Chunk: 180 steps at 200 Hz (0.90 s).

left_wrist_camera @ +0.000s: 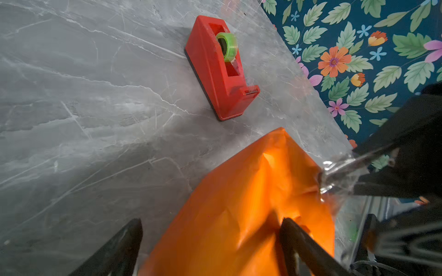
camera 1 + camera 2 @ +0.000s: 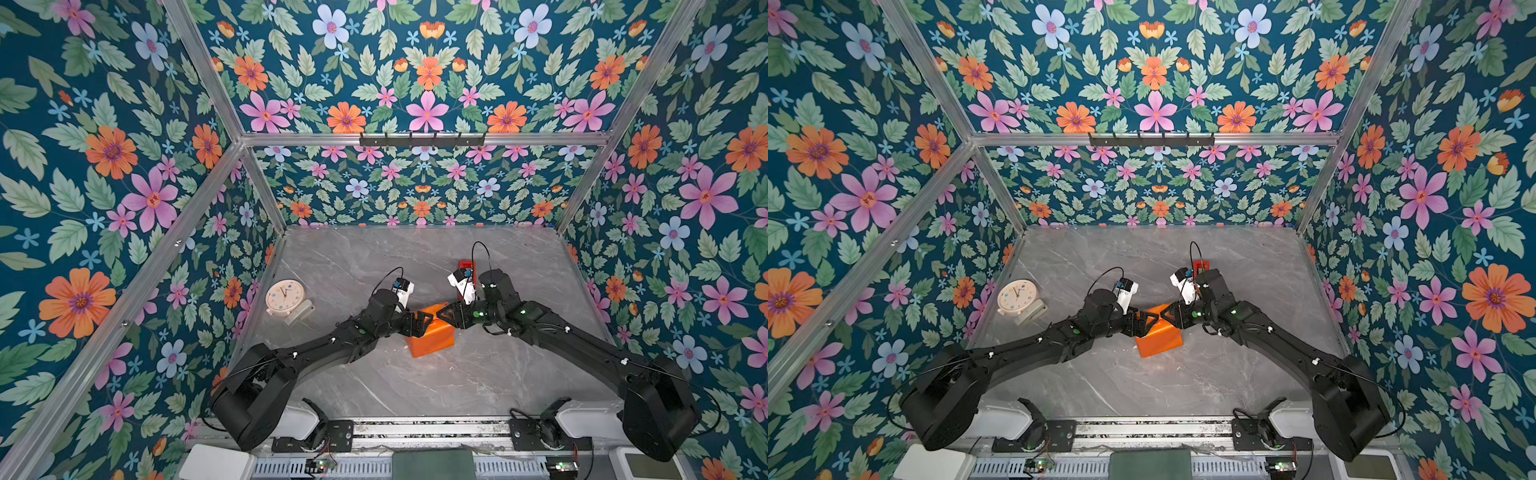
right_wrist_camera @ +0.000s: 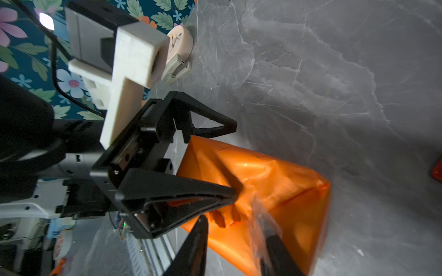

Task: Wrap a gift box in wrapping paper
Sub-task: Stick the wrapping paper to the gift box.

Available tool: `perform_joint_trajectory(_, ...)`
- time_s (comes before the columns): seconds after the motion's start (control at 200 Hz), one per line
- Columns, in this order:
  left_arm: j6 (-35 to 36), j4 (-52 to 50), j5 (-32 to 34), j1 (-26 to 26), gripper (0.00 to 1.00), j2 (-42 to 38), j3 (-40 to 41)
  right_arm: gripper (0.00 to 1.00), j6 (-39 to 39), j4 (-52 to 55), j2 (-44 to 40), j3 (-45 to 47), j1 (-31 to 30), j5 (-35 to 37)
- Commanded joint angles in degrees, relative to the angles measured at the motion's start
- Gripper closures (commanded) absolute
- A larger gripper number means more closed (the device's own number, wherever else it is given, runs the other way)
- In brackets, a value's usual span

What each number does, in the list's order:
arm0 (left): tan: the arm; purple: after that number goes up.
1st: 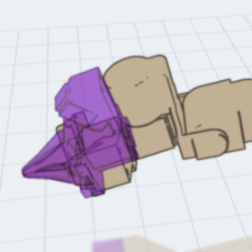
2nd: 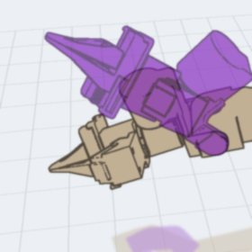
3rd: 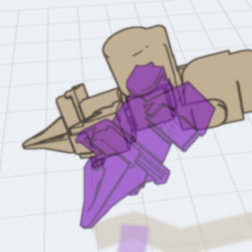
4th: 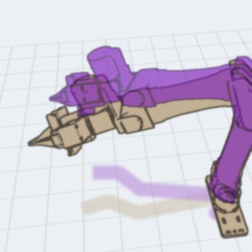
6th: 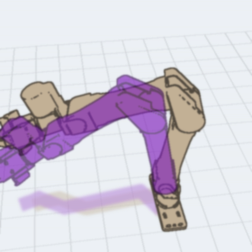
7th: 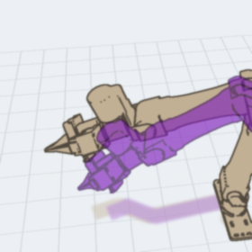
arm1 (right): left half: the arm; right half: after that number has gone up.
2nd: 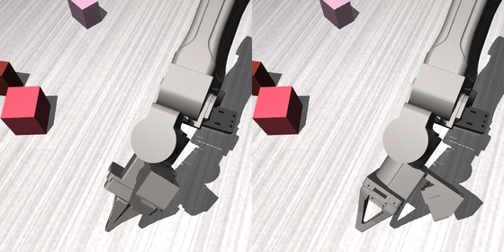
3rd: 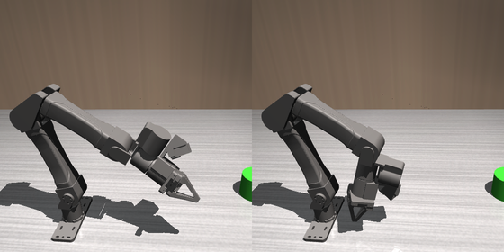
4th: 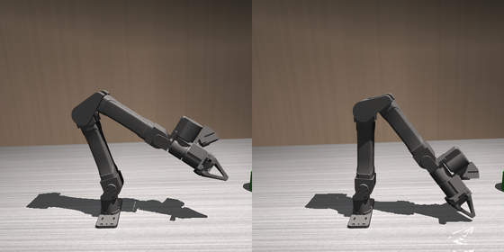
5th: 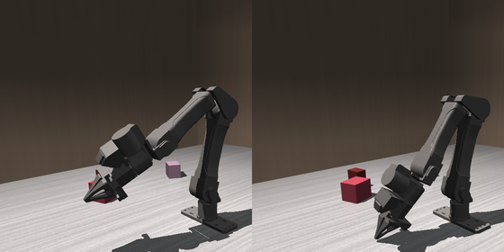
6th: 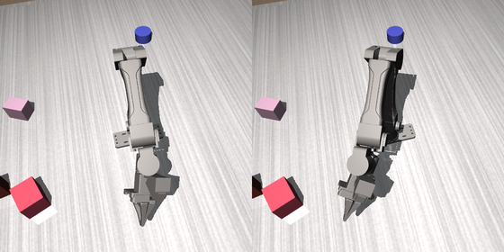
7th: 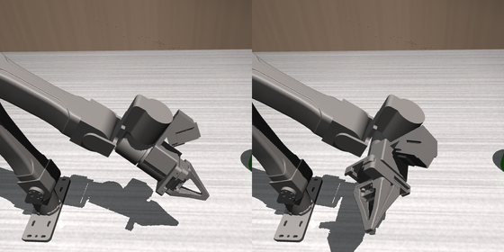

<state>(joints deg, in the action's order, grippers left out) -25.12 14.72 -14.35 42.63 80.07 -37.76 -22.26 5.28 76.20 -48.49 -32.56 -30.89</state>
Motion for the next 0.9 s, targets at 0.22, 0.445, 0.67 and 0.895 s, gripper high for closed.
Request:
perform_joint_trajectory(0.22,2.2,-7.1,1.7,0.0,0.08,0.3,0.2,0.63,-8.3,-8.6,3.6,0.6,-0.1,-6.3)
perform_joint_trajectory(0.445,2.3,-7.1,1.7,0.0,0.08,0.3,0.2,0.64,-5.2,-5.6,3.9,0.0,-0.1,-4.4)
perform_joint_trajectory(0.67,2.2,-7.2,1.8,0.0,0.08,0.4,0.3,0.64,-1.8,-3.0,4.9,-0.2,-0.1,-3.2)
perform_joint_trajectory(0.895,2.4,-7.2,1.6,-0.1,0.09,0.6,0.1,0.64,4.0,1.0,3.6,-0.2,-0.2,1.2)
